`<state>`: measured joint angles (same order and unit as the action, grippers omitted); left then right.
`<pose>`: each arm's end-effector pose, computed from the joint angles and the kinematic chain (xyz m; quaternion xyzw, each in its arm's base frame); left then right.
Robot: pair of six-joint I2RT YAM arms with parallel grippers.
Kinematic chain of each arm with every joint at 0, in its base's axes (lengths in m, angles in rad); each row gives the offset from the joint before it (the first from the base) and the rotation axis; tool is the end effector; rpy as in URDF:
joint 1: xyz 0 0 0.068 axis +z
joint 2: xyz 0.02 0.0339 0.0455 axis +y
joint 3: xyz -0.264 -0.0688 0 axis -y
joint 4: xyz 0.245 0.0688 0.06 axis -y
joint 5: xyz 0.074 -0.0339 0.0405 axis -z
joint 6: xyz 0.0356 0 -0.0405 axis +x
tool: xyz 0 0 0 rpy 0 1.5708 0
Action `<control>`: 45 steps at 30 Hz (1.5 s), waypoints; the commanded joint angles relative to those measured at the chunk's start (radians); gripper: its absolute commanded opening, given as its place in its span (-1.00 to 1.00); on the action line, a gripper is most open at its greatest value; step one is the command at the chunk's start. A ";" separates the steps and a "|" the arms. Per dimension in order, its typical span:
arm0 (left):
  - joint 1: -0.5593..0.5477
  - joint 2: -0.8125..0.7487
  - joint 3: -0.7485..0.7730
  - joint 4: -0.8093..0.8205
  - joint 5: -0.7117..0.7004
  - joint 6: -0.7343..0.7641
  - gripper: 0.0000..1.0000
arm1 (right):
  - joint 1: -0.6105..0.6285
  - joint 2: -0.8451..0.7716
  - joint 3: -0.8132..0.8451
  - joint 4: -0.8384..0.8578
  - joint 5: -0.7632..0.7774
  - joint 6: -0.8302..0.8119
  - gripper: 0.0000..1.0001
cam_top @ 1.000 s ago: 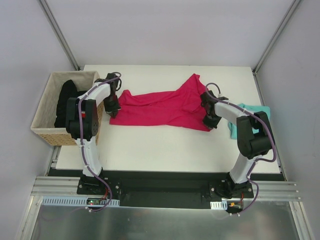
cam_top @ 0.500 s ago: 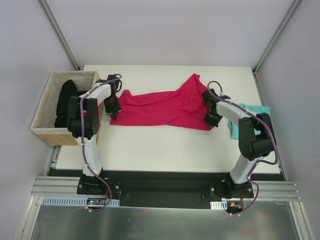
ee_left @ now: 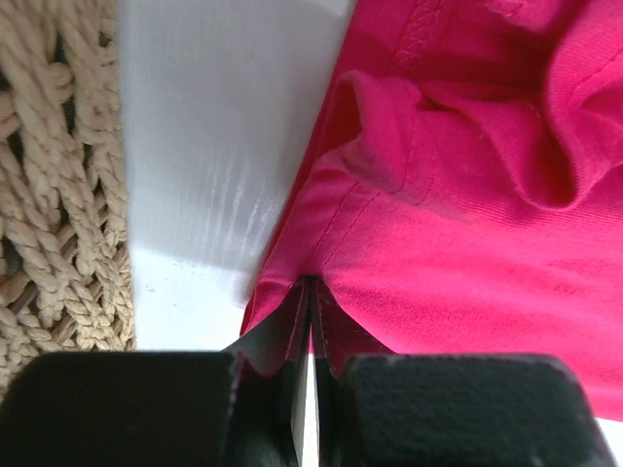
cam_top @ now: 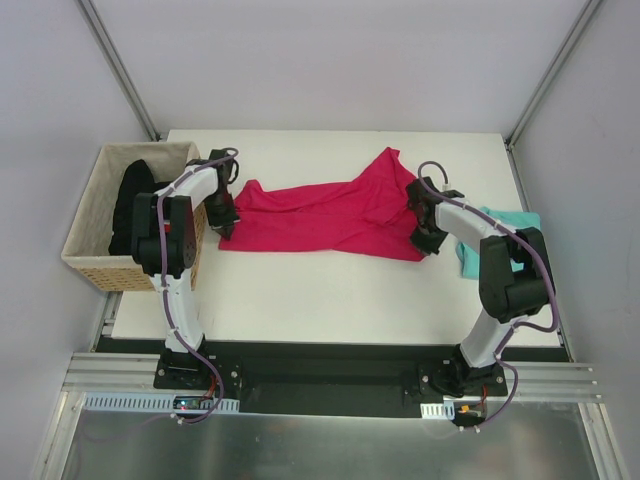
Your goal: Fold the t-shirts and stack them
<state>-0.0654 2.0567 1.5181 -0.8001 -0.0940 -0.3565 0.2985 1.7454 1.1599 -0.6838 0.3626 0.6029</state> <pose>0.4089 -0.0234 0.1663 -0.1493 0.9809 0.0214 0.1229 0.3240 0.0865 0.1857 0.1742 0.9571 -0.0961 0.2106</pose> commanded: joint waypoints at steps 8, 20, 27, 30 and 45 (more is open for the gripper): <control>0.032 -0.001 -0.001 -0.045 -0.019 -0.002 -1.00 | -0.018 -0.061 0.006 -0.042 0.038 0.017 -0.98; 0.033 0.000 0.007 -0.048 -0.013 -0.002 -1.00 | -0.021 -0.003 0.043 -0.043 -0.004 -0.028 -0.34; 0.035 -0.004 0.007 -0.048 -0.015 -0.002 -1.00 | -0.021 0.037 0.052 -0.031 -0.021 -0.043 -0.13; 0.035 -0.003 0.011 -0.050 -0.015 -0.002 -1.00 | -0.021 0.045 0.055 -0.030 -0.016 -0.048 -0.24; 0.033 0.005 0.028 -0.063 -0.019 0.001 -1.00 | -0.024 0.049 0.076 -0.028 0.010 -0.045 -0.98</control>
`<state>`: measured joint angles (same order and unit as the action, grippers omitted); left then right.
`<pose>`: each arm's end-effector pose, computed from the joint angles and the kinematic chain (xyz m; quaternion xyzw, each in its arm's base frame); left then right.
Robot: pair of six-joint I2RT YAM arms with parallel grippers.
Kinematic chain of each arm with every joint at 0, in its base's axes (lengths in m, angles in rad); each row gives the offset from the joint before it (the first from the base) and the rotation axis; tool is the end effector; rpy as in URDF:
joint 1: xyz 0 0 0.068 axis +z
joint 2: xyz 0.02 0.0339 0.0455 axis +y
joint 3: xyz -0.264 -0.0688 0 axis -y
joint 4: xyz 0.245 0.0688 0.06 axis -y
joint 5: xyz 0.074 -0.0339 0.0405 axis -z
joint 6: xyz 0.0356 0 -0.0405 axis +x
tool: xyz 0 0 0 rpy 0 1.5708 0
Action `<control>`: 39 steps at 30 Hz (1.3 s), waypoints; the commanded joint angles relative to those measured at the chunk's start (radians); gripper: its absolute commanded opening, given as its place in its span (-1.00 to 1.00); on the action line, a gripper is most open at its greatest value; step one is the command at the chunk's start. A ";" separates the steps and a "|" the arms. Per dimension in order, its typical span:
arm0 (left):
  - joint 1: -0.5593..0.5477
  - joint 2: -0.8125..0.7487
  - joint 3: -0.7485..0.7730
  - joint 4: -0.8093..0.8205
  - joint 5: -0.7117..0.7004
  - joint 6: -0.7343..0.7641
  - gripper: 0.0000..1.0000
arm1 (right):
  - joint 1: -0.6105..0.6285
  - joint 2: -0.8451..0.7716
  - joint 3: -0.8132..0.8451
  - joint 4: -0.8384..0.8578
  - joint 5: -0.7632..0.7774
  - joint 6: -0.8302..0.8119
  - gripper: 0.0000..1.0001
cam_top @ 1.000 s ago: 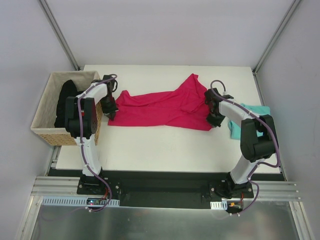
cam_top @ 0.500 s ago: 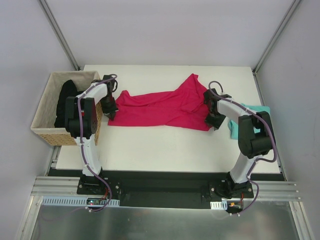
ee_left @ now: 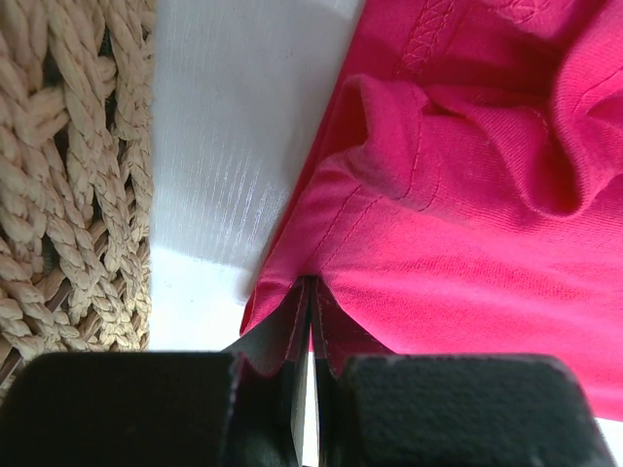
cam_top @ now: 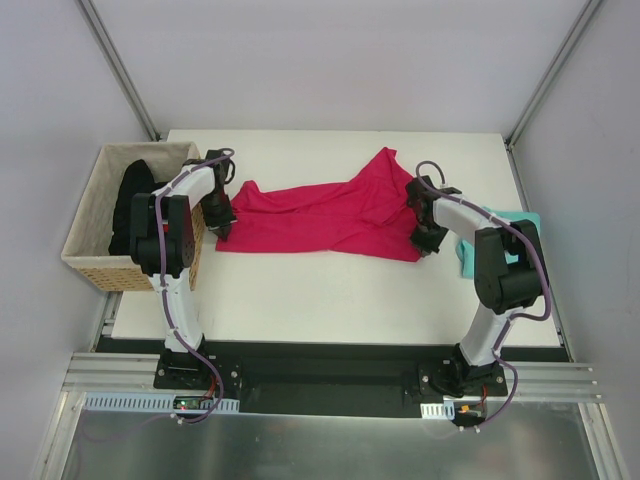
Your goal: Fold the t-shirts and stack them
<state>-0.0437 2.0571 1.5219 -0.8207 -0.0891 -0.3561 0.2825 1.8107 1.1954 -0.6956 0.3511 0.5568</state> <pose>0.4078 -0.0147 0.1666 -0.1592 0.9804 0.0221 0.1138 0.3348 0.0844 0.1737 0.1559 0.9641 -0.1062 0.1871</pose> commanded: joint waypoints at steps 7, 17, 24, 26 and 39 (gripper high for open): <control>0.013 0.015 0.046 -0.046 -0.008 0.000 -1.00 | -0.008 -0.043 0.090 -0.050 0.045 -0.032 -0.52; 0.013 0.012 0.041 -0.044 -0.003 -0.001 -1.00 | -0.008 -0.053 0.064 -0.048 0.043 -0.021 -0.44; 0.011 0.003 0.035 -0.046 -0.012 -0.001 -1.00 | -0.006 0.001 0.061 -0.015 0.031 -0.037 -0.44; 0.013 -0.005 0.034 -0.047 -0.017 -0.001 -1.00 | -0.006 0.018 0.066 0.001 0.023 -0.049 -0.44; 0.013 -0.017 0.057 -0.066 -0.026 -0.007 -1.00 | -0.017 0.027 0.049 0.089 -0.006 -0.067 -0.54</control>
<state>-0.0437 2.0701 1.5463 -0.8433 -0.0887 -0.3561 0.2779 1.8702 1.2556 -0.6670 0.3664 0.4908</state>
